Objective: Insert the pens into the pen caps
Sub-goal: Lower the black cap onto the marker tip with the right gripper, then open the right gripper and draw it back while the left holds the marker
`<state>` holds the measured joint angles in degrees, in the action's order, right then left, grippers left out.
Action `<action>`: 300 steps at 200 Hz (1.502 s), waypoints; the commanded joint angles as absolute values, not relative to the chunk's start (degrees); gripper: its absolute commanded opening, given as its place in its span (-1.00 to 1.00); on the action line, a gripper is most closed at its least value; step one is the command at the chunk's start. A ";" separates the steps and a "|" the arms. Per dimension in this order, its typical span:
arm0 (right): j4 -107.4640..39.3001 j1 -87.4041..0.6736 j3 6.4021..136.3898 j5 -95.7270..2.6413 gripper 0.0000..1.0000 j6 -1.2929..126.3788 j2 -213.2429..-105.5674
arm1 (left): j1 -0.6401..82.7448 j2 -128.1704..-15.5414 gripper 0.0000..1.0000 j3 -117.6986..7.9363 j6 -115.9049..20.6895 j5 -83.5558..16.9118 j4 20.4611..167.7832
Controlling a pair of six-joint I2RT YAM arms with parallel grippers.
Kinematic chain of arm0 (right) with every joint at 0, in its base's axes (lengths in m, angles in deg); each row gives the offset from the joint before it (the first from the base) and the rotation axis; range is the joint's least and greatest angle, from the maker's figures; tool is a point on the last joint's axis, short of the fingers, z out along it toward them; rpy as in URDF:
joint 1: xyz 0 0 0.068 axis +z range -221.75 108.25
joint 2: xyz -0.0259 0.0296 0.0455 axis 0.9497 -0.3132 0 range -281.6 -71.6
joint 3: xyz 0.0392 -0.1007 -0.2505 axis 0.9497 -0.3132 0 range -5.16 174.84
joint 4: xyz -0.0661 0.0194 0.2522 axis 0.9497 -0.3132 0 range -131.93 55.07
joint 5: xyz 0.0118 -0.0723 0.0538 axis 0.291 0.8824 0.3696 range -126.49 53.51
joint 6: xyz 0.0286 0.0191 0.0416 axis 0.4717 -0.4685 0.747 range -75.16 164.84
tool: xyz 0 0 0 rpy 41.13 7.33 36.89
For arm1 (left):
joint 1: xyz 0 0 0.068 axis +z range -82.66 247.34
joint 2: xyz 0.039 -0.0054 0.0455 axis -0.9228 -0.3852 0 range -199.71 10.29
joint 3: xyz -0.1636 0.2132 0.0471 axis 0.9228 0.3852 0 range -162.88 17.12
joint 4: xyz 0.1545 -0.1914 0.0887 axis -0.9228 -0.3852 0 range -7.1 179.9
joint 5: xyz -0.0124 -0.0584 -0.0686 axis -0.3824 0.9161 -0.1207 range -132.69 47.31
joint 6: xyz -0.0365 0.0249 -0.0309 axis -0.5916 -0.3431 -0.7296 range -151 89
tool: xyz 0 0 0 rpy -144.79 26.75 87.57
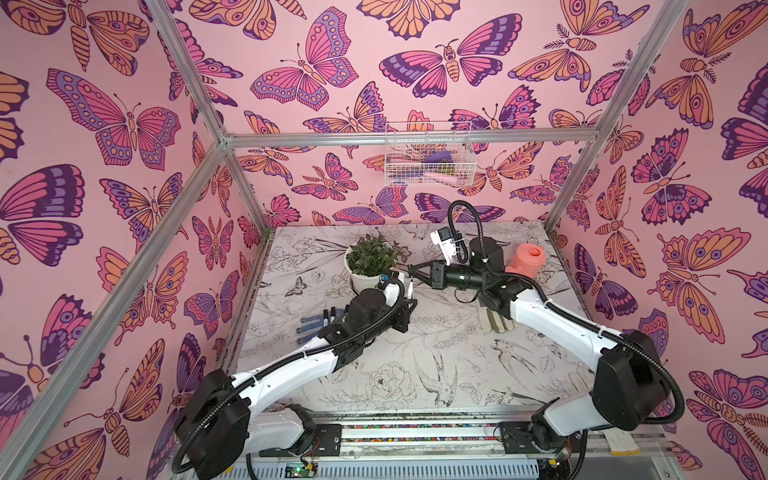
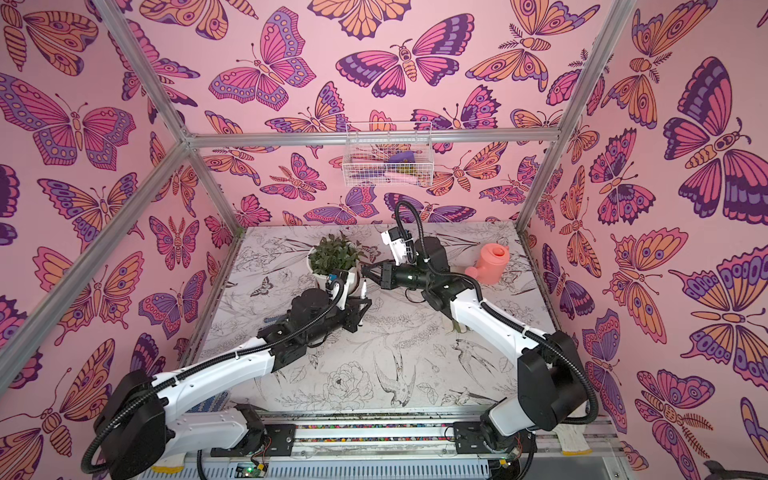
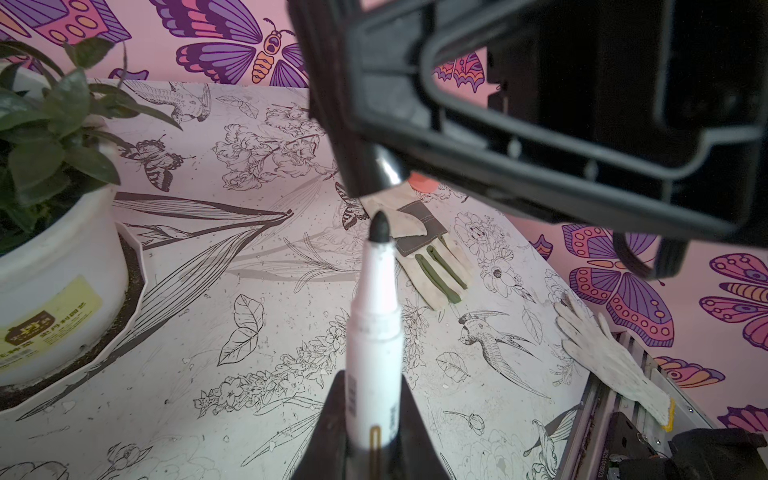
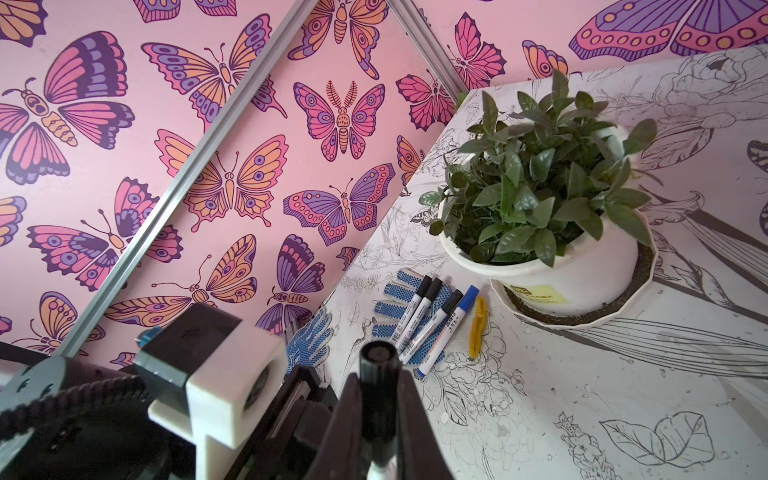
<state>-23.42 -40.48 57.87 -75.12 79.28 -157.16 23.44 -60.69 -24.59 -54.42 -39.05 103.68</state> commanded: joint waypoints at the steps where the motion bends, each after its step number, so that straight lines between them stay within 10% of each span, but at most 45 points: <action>1: -23.55 -40.37 58.22 -75.95 -0.93 78.35 -156.49 | 23.22 -59.88 -1.00 -24.54 -54.71 -39.86 105.82; 227: -37.76 -37.87 58.62 -86.41 -0.90 64.97 -146.66 | 25.51 -59.59 -1.00 -28.26 -46.28 -44.17 125.57; 300: -42.30 -37.38 61.65 -81.88 -0.40 62.16 -145.94 | 22.49 -59.83 -1.00 -24.60 -37.96 -42.43 132.25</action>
